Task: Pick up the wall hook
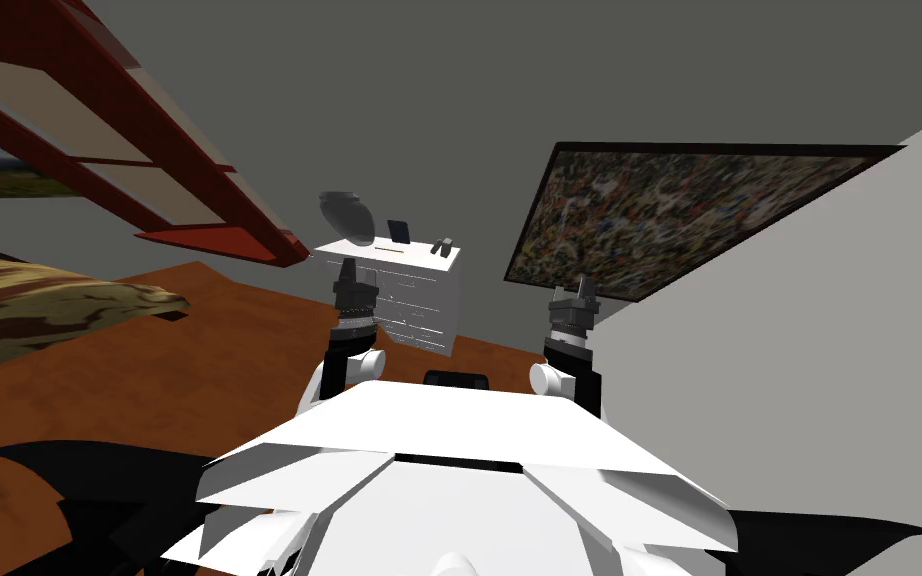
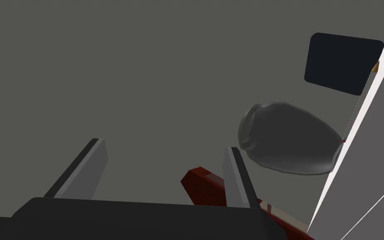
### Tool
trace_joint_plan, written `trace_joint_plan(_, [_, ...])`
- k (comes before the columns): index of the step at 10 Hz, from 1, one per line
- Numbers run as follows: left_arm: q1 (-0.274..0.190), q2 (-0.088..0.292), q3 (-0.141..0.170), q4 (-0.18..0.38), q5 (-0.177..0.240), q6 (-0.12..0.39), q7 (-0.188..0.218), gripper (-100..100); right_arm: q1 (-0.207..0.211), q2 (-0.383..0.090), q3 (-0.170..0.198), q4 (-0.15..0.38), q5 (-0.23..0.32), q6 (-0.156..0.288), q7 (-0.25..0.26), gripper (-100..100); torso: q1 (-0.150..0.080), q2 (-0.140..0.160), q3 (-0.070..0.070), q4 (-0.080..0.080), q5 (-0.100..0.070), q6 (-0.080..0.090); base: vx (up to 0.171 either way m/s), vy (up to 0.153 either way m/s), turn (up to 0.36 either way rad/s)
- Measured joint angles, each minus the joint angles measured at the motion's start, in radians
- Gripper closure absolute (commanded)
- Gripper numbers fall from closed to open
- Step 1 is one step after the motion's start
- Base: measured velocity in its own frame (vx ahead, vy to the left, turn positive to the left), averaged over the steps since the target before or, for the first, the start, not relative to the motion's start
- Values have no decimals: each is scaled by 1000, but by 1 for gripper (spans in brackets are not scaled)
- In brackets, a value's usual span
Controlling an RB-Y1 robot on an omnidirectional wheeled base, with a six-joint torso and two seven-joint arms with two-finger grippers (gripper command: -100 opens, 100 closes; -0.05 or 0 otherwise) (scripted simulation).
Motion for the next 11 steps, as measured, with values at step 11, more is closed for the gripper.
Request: trace_joint_plan(11, [-293,125,10,157,79,200,-26,-100,0,0,0,0,0,0,0,0,2,6,3,1,1,0,-97,31,-4])
